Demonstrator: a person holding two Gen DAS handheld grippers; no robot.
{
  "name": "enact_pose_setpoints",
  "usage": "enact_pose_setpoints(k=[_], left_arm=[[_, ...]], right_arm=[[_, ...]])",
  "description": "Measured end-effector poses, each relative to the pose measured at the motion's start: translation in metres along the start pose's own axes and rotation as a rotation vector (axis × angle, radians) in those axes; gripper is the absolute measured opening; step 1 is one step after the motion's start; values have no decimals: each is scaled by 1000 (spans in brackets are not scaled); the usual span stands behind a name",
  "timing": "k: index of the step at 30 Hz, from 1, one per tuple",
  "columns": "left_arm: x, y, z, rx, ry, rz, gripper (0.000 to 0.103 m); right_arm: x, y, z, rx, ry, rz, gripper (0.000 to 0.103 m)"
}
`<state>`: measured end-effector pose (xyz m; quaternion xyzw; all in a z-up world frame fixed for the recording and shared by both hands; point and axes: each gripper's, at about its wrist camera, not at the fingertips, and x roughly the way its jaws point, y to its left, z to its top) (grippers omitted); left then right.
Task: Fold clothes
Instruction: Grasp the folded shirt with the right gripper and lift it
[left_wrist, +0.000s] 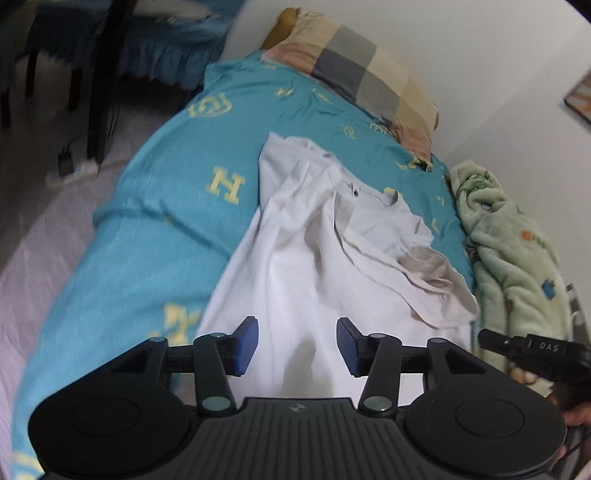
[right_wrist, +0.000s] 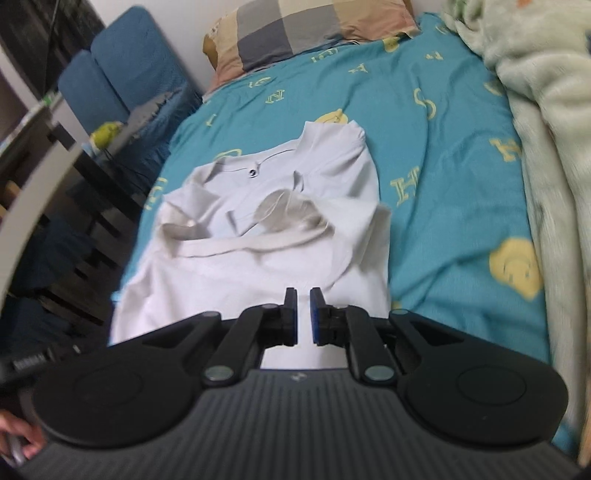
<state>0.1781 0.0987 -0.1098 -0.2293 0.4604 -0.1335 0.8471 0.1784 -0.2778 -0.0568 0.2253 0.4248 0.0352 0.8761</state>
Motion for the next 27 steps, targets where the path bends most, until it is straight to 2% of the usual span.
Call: enact_pose_setpoints(k=[4, 6, 7, 8, 10, 14, 19, 22, 25, 27], left_arm=[[-13, 18, -24, -190, 44, -46, 61], [-16, 27, -34, -284, 59, -66, 65], [-15, 31, -38, -324, 68, -73, 68], [-13, 34, -42, -353, 81, -76, 70], [-6, 39, -48, -391, 114, -72, 70], [11, 46, -56, -443, 174, -61, 70], [25, 56, -58, -516, 169, -94, 72], [28, 62, -57, -563, 137, -112, 71], [31, 70, -55, -618, 100, -125, 64], [33, 75, -54, -654, 75, -134, 55]], right_arm=[[-18, -19, -23, 190, 18, 63, 14], [-19, -30, -38, 290, 50, 71, 27], [-19, -34, -45, 334, 67, 81, 40], [-18, -39, -52, 375, 84, 96, 50], [-15, -46, -65, 461, 116, 117, 64], [-4, -56, -85, 606, 187, 152, 65], [20, -71, -104, 762, 234, 122, 65], [30, -81, -104, 852, 198, 147, 65], [33, -77, -95, 834, 137, 140, 64], [34, -72, -92, 805, 115, 116, 47]])
